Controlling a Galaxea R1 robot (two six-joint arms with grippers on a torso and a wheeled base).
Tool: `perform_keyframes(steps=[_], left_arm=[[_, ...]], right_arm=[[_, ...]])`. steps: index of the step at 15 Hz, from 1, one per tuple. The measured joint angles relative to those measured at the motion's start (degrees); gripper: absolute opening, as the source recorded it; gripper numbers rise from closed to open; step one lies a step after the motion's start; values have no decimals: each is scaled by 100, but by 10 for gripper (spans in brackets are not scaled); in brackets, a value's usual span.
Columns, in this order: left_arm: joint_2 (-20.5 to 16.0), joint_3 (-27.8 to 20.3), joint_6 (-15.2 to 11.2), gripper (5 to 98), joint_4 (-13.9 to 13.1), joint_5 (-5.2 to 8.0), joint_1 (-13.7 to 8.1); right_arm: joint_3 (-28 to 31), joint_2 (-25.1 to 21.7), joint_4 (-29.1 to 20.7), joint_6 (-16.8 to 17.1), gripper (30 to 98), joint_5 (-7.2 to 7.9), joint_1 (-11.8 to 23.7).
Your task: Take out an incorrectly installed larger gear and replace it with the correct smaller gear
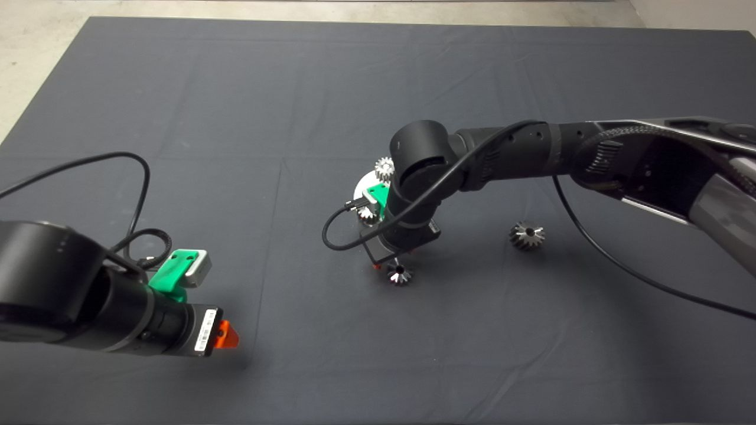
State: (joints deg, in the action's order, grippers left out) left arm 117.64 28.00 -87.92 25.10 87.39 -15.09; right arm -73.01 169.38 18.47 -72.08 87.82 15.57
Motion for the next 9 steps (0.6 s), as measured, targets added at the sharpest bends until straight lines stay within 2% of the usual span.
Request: perform_keyframes(steps=[9], left_arm=[[-2, 0, -4, 839, 11, 0, 50]], right_arm=[[46, -112, 0, -43, 571, -9, -2]])
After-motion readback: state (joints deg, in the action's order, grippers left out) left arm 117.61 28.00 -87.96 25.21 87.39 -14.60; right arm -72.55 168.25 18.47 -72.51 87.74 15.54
